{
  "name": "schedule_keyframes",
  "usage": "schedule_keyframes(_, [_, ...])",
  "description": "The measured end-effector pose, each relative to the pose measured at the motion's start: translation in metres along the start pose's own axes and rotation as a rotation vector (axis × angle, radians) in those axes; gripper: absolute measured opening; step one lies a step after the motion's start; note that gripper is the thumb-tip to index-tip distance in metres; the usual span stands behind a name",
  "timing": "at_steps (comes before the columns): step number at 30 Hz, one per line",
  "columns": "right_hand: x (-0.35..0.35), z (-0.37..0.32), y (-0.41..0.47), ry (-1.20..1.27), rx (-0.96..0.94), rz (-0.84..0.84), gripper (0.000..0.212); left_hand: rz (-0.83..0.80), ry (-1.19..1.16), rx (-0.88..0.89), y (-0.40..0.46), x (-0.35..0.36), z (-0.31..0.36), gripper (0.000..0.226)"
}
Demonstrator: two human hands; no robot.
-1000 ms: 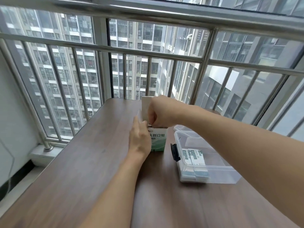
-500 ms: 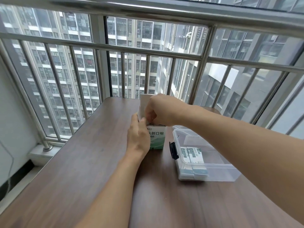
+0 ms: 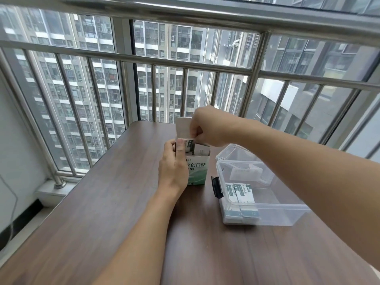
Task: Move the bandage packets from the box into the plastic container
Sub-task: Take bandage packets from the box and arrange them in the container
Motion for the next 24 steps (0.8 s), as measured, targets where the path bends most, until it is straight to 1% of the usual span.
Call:
schedule_keyframes(3, [-0.002,0.004,-0.003,0.021,0.003,0.002,0.011,0.001,-0.034,0.032,-0.002,0.001,0.0,0.079])
schedule_keyframes(5, [-0.004,0.005,-0.003,0.034,0.012,0.0,0.01,0.031,-0.03,0.039,-0.001,-0.001,-0.001,0.085])
schedule_keyframes(7, [-0.006,0.006,-0.004,0.05,0.018,0.001,0.008,0.074,0.001,0.11,-0.002,-0.003,0.0,0.081])
schedule_keyframes(10, [-0.011,0.006,-0.007,0.047,-0.002,0.018,0.008,0.091,0.118,0.341,-0.005,-0.004,0.009,0.072])
schedule_keyframes(12, [-0.014,0.005,-0.009,0.054,-0.015,0.021,0.003,0.074,0.163,0.44,-0.004,-0.003,0.01,0.07])
schedule_keyframes(14, [-0.017,0.004,-0.011,0.067,-0.023,0.007,0.004,0.052,0.17,0.452,-0.002,-0.003,0.01,0.066])
schedule_keyframes(17, [-0.02,0.007,-0.014,0.111,-0.017,-0.018,0.006,0.06,0.144,0.421,0.002,-0.003,0.008,0.062])
schedule_keyframes(19, [-0.022,0.008,-0.016,0.139,-0.01,-0.012,0.004,0.06,0.12,0.398,0.003,-0.002,0.008,0.06])
schedule_keyframes(22, [-0.022,0.007,-0.018,0.165,-0.016,0.0,0.005,0.033,0.12,0.381,0.001,0.001,0.008,0.051])
schedule_keyframes(24, [-0.022,0.007,-0.019,0.163,-0.018,0.011,0.007,0.021,0.129,0.367,0.001,0.003,0.008,0.052])
Point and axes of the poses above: each hand's wrist, its own y-axis towards the middle knuckle, its own x-axis out of the palm, z = x × y, the point moved 1 cm from there along y, towards the middle knuckle, and after that the axes turned 3 degrees about -y, right-handed, at the moved point
